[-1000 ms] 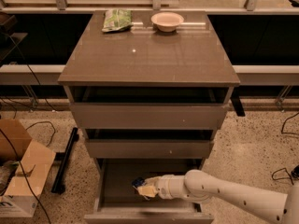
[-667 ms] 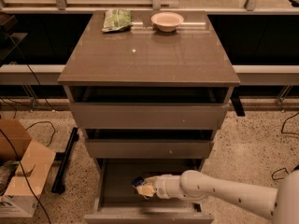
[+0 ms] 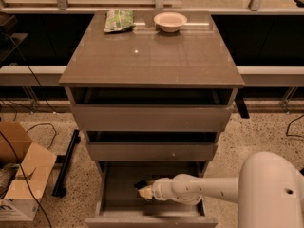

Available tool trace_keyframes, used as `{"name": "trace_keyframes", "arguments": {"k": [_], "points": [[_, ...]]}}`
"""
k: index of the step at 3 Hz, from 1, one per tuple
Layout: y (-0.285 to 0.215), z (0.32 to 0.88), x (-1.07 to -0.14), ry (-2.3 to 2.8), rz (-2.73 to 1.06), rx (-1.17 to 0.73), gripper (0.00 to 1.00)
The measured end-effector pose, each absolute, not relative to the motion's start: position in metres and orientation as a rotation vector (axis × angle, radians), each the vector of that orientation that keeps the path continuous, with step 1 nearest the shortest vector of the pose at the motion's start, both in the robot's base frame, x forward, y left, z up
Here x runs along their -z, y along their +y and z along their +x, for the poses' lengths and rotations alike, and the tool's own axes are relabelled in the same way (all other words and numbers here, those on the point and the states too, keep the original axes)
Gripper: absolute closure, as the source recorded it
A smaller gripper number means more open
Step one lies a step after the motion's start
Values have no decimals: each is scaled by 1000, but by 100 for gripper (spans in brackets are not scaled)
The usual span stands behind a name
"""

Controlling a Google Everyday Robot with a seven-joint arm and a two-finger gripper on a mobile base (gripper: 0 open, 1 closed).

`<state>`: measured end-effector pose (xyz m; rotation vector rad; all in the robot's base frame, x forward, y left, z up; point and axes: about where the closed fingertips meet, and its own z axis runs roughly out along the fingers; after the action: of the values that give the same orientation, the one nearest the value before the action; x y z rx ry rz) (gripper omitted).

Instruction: Place rxbar blueberry into bottom drawer

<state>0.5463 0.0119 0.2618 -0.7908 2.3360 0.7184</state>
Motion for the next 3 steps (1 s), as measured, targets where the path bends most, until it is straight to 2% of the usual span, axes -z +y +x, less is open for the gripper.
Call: {"name": "trace_keyframes", "arguments": {"k": [1, 3], "points": [[8, 553, -207, 2385, -699, -733, 56], [11, 551, -210, 2383, -710, -737, 10]]}}
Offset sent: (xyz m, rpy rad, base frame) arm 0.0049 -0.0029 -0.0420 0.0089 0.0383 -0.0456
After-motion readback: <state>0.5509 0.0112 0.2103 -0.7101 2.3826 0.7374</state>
